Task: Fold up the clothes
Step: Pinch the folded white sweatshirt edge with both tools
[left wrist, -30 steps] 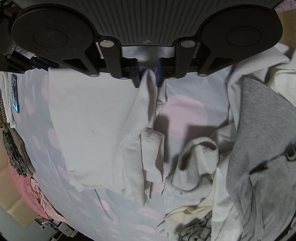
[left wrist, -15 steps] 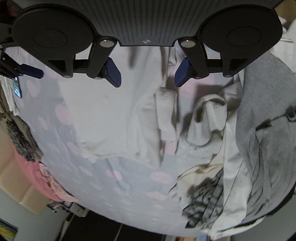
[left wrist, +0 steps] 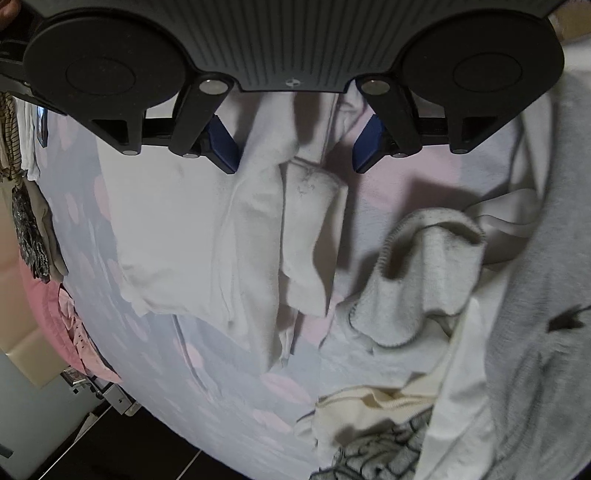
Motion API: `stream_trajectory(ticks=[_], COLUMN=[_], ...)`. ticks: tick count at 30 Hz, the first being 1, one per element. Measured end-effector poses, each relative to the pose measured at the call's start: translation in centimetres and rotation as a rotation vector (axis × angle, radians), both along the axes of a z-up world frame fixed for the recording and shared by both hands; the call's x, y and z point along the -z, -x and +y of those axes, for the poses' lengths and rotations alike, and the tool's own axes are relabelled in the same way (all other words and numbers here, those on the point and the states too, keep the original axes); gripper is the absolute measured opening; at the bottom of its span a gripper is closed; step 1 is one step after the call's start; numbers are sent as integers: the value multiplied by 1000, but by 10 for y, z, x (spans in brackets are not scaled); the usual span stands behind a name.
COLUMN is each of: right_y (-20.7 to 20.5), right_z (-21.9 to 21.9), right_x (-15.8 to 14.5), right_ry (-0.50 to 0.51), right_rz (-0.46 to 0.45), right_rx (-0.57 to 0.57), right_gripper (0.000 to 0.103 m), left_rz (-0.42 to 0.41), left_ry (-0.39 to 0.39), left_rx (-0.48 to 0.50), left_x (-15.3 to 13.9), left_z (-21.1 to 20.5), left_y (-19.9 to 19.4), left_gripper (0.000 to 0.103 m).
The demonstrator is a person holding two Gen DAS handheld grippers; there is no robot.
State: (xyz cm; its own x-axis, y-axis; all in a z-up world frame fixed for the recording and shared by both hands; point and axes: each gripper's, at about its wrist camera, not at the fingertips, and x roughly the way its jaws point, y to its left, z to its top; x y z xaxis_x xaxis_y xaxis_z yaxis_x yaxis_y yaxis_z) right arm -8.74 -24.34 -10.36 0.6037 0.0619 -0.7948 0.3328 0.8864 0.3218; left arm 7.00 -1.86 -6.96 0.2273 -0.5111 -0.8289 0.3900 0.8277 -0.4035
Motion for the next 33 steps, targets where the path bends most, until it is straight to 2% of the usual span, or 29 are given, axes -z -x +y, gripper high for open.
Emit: stream_trajectory(ticks=[4,9,10,12,14,18,20,23,28,33], right_y=[-10,-16,-17,-17,-17,-13,-11,-5,15,45], right_z=[-12,-10,-8,-7,-7,-13,-15,-19,-36,-47], right_x=[12,14,14,11,9,4,-1,-15,-39,-58], right_ry=[-110,-116,-110,-103,-105,-134,-143,-158,-228,-210], right_rz=[33,19,16,6,-1,-10,-13,-20,-23,47], right_rx=[22,20,20,15,21,55,59,57,66,64], right_gripper=[79,78,74,63,55,42,38,35,33,32], left_rz=[19,-13,-23,-25,-23,-10,-23,-29,14,45], left_ry=[6,5,5,19,29,42,40,49,95,129], left_rx=[32,71,82,97,105,107,119,134,162,242], left_x=[5,7,6,4,2,-5,-11,-19,-35,-44], left_z=[-4,-10,-11,-12,-12,-11,-14,-17,-23,-39], left_y=[-7,-8,-7,-6,-6,-5,-2,4,19,48], left_gripper=[75,74,71,57,51,33,30,28,28,28])
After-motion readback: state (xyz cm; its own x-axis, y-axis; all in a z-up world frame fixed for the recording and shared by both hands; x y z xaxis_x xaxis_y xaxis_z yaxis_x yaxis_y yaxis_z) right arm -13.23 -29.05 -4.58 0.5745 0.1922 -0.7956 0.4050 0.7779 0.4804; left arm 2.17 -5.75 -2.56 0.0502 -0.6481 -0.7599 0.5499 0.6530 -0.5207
